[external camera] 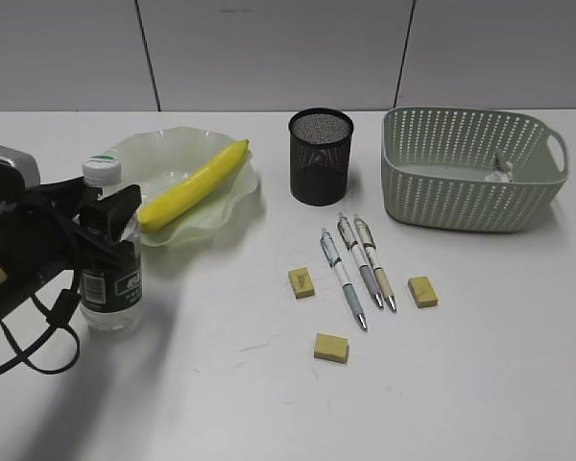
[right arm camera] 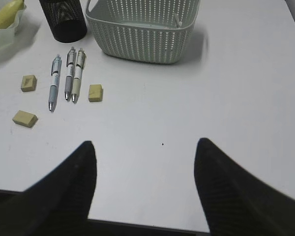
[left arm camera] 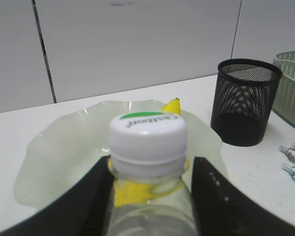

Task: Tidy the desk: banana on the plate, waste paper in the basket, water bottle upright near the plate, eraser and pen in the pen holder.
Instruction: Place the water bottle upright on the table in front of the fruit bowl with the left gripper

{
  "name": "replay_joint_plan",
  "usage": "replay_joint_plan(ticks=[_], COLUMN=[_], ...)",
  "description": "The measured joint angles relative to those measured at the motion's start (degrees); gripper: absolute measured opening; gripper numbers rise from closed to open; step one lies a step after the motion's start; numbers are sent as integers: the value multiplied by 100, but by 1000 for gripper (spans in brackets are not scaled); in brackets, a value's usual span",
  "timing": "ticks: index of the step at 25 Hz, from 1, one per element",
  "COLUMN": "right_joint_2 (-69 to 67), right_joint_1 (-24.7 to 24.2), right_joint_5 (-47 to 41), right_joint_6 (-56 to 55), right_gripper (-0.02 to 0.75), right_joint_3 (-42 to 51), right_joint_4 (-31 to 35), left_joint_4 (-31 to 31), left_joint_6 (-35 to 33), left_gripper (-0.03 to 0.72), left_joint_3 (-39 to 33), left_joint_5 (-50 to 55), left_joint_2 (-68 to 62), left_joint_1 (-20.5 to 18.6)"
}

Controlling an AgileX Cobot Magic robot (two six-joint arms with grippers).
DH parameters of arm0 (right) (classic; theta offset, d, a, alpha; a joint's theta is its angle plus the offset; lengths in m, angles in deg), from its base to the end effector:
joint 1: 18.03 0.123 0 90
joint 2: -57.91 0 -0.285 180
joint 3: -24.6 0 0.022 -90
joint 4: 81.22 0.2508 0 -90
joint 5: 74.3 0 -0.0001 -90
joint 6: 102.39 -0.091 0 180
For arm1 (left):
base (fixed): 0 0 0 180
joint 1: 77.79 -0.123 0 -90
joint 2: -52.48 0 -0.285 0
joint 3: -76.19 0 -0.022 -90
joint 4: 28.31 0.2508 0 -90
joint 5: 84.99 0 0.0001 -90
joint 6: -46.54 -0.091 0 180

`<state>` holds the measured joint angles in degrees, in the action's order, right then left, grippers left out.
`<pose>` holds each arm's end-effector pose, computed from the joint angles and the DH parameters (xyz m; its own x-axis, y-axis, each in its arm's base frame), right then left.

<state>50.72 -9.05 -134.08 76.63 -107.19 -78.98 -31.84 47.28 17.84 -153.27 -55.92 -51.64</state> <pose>-0.0069 0.0020 0.2804 -0.4265 -0.0302 -0.9040 -0.1706 0.9842 0.0476 0.2345 -0.1093 0.1408 -0.1466 0.0322 -0.9887 0.3842 0.9228 -0.0269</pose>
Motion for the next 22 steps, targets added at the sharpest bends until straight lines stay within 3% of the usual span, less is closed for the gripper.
replay_joint_plan(ticks=[7, 15, 17, 22], right_joint_2=[0, 0, 0, 0], right_joint_1=[0, 0, 0, 0], right_joint_5=[0, 0, 0, 0], right_joint_6=[0, 0, 0, 0], right_gripper=[498, 498, 498, 498], right_joint_3=[0, 0, 0, 0], right_joint_4=[0, 0, 0, 0], left_joint_4=[212, 485, 353, 108], left_joint_6=[0, 0, 0, 0], left_gripper=[524, 537, 529, 516], left_joint_3=[-82, -94, -33, 700], left_joint_5=[-76, 305, 1547, 5848], left_joint_2=[343, 1507, 2158, 4084], left_joint_1=[0, 0, 0, 0])
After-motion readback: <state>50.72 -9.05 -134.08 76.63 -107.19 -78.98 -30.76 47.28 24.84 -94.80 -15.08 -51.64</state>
